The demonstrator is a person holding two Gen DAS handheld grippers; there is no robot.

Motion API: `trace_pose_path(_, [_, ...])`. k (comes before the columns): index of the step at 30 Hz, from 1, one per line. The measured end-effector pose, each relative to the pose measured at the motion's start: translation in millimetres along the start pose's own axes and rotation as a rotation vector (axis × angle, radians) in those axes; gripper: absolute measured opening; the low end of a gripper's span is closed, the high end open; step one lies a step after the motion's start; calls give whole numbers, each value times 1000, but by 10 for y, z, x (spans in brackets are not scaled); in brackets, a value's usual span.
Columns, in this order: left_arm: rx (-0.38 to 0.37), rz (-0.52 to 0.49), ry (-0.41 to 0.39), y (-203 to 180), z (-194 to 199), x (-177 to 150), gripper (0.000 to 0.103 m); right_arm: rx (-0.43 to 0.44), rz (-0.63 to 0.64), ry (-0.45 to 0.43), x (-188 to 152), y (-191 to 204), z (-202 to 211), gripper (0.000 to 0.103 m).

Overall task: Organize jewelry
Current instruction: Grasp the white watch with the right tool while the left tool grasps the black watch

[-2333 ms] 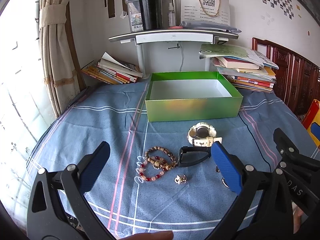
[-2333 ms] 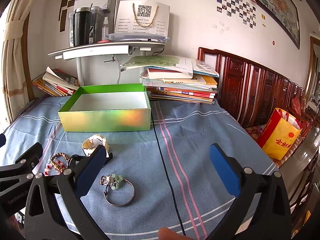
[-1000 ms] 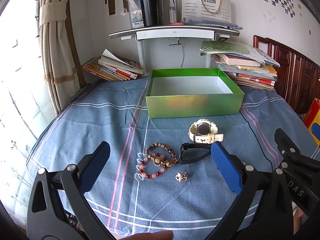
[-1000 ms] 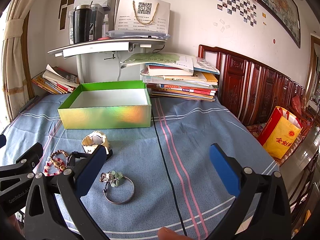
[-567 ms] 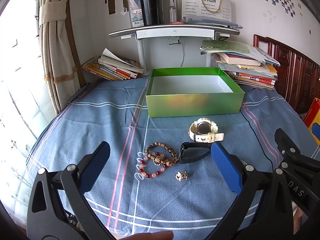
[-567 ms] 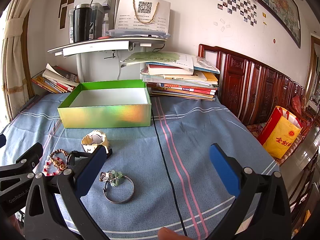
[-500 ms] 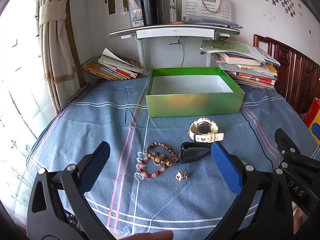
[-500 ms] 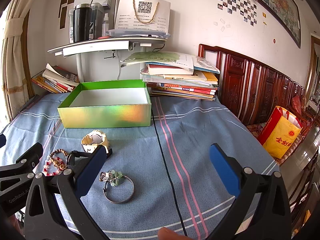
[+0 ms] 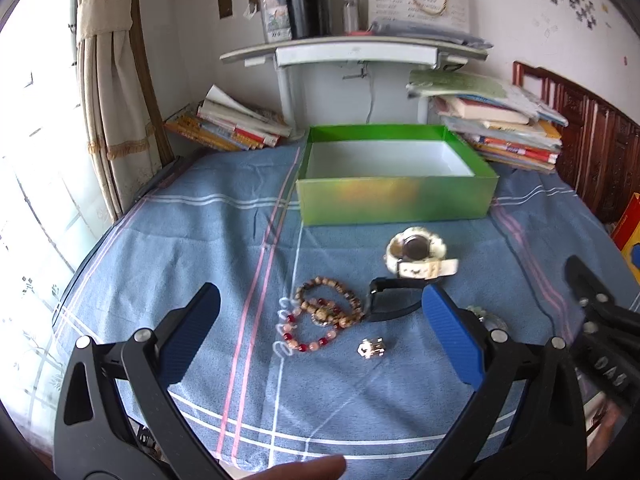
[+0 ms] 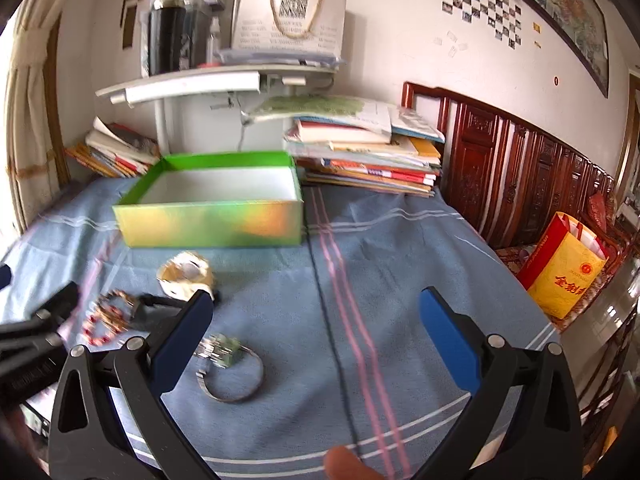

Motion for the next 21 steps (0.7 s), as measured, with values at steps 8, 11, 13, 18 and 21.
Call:
trace_pose_path(8, [-16, 2, 186, 225, -533, -256, 83, 79, 83, 220, -238, 10, -465, 98])
trace_pose_path(11, [-64, -10, 207, 214, -593, -287, 75, 139, 115, 248, -278, 140, -529, 82])
trace_pose_path(13, [-96, -9, 219, 184, -621, -275, 72, 194, 99, 249, -199, 200, -570, 68])
trace_pose_path(18, [-180, -47, 226, -84, -723, -116, 72, 280, 93, 259, 164, 498, -776, 62])
trace_pose_path(21, [-196, -68, 243, -233, -825, -52, 71, 315, 156, 314, 231, 812, -1023, 62])
Point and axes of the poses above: each gripper's, at about its wrist camera, not at the fingertips, and z roughly against the way its jaws point, y to its left, x to its top, the point moved 1 cm from there along -z, roughly the way its jaws point, and after that the axes turned 10 degrees about -z, right-handed, at the moved point
